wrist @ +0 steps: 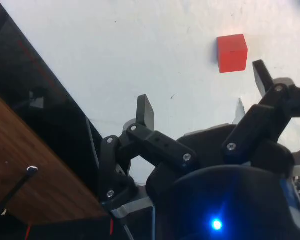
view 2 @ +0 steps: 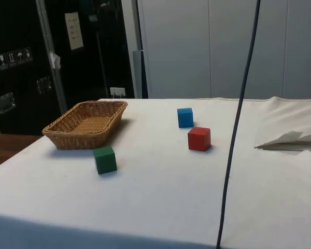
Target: Pick up exactly two blocks and place them into the basket.
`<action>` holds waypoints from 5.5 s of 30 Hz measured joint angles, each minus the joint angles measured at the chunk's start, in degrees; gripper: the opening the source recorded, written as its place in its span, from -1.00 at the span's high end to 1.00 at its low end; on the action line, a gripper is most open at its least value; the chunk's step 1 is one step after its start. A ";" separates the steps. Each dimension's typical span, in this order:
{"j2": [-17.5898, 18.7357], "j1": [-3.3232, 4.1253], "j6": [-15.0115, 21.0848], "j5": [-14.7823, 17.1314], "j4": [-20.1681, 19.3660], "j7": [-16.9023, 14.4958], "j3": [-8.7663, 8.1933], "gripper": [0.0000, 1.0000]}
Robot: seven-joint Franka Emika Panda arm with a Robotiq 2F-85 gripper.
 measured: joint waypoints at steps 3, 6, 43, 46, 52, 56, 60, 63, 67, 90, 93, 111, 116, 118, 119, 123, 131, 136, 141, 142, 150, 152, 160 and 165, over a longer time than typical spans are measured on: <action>0.00 -0.11 0.00 0.00 0.00 0.00 0.11 -1.00; 0.00 -0.17 0.00 0.00 0.00 0.00 0.17 -1.00; -2.98 -1.43 2.29 0.00 -2.75 -3.44 0.06 -1.00; -3.27 -1.38 3.15 0.00 -3.04 -3.50 0.17 -1.00; -3.50 -1.38 4.30 0.06 -3.38 -3.50 0.57 -1.00; -3.50 -1.32 5.27 0.06 -3.67 -3.44 0.92 -1.00; -3.50 -1.26 7.22 0.11 -4.93 -3.27 1.95 -1.00; -3.55 -1.20 9.51 0.11 -6.47 -2.98 3.15 -1.00; -3.55 -1.15 10.89 0.17 -7.68 -2.75 4.01 -1.00; -3.55 -1.09 21.37 0.11 -18.91 -3.78 8.37 -1.00; -3.55 -1.09 22.12 0.11 -19.82 -4.13 8.42 -1.00; -3.61 -1.66 27.79 0.11 -27.96 -9.97 8.48 -1.00; -3.44 -2.41 28.65 0.11 -29.28 -12.15 8.42 -1.00; -3.38 -2.58 28.71 0.11 -29.45 -12.49 8.37 -1.00; -3.32 -2.69 28.76 0.11 -29.62 -12.89 8.37 -1.00; -3.21 -3.04 29.34 0.11 -30.48 -14.21 8.31 -1.00; -3.50 -3.32 32.66 0.11 -33.40 -14.95 8.25 -1.00; -2.75 -4.01 35.07 0.29 -34.49 -15.58 8.25 -1.00; -0.92 -5.04 36.90 1.49 -34.78 -16.73 8.19 -1.00; -0.46 -5.21 37.36 1.89 -34.84 -17.13 8.14 -1.00; 2.12 -6.42 41.25 4.87 -35.01 -20.00 7.85 -1.00; 2.23 -6.59 42.17 5.44 -35.12 -20.57 7.85 -1.00; 2.23 -7.28 45.09 7.85 -35.92 -22.98 7.79 -1.00; 2.18 -7.45 46.70 10.03 -36.61 -24.81 7.79 -1.00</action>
